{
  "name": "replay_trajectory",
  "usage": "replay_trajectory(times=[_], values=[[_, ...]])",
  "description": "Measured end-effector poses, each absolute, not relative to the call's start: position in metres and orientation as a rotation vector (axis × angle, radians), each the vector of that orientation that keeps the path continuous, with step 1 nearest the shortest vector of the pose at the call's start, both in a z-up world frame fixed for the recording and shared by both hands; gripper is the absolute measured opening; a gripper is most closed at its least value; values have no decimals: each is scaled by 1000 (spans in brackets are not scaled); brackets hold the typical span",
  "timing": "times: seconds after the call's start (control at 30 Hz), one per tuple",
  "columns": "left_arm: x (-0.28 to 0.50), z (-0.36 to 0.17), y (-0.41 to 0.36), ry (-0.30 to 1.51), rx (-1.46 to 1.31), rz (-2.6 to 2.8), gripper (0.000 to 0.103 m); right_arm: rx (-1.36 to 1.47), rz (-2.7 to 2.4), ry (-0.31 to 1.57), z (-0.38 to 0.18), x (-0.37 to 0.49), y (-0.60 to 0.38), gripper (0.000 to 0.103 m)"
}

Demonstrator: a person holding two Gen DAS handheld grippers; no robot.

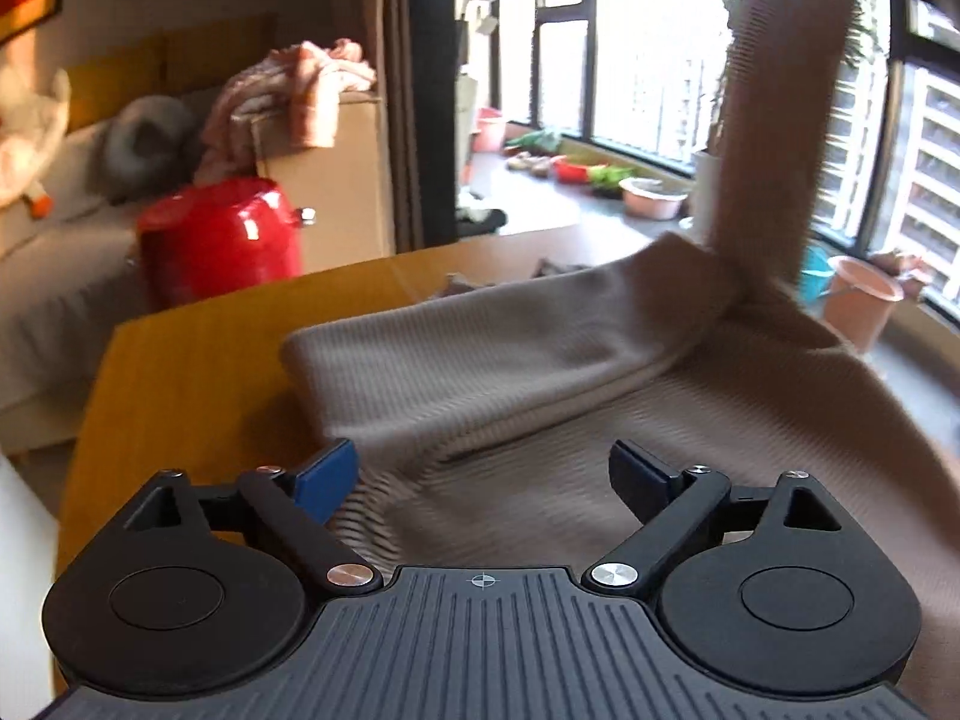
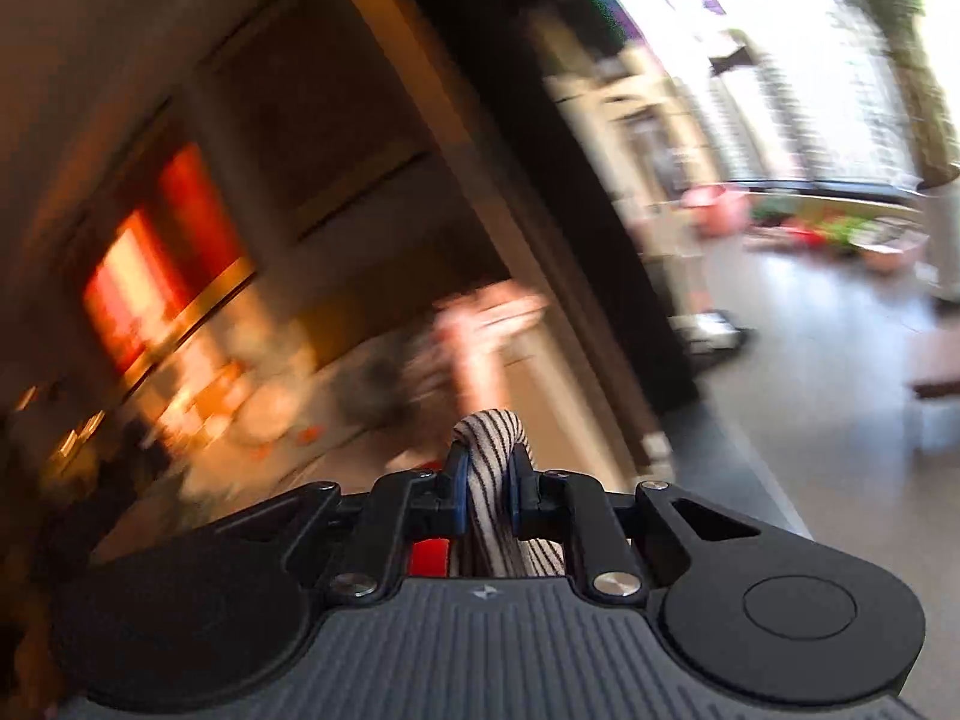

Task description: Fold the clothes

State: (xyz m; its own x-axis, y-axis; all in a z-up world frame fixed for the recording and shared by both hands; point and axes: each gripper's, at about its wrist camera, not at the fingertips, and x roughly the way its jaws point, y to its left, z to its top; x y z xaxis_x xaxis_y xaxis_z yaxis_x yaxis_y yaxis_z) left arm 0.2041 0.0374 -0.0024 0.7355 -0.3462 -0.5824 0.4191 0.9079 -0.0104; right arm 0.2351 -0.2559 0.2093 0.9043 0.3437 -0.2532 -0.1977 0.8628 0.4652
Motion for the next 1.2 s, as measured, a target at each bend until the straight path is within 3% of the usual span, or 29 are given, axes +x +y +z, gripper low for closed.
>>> replay_trajectory(times=[0.33,0.5,0.73,0.87,1.1,1.2], values=[[184,-5,48,630,64,-436,98,332,548,481,184,292,-90,20],[191,-13,54,661,31,-421,99,322,573,467,173,288,-89,32],[197,-8,63,624,-84,-396,99,244,371,452,134,273,-148,36],[204,8,73,546,-169,-349,84,162,274,493,87,252,-177,43],[265,-2,61,688,-154,-270,75,222,289,620,2,201,-199,43],[273,-8,51,710,-110,-263,71,166,341,627,-22,174,-191,48]])
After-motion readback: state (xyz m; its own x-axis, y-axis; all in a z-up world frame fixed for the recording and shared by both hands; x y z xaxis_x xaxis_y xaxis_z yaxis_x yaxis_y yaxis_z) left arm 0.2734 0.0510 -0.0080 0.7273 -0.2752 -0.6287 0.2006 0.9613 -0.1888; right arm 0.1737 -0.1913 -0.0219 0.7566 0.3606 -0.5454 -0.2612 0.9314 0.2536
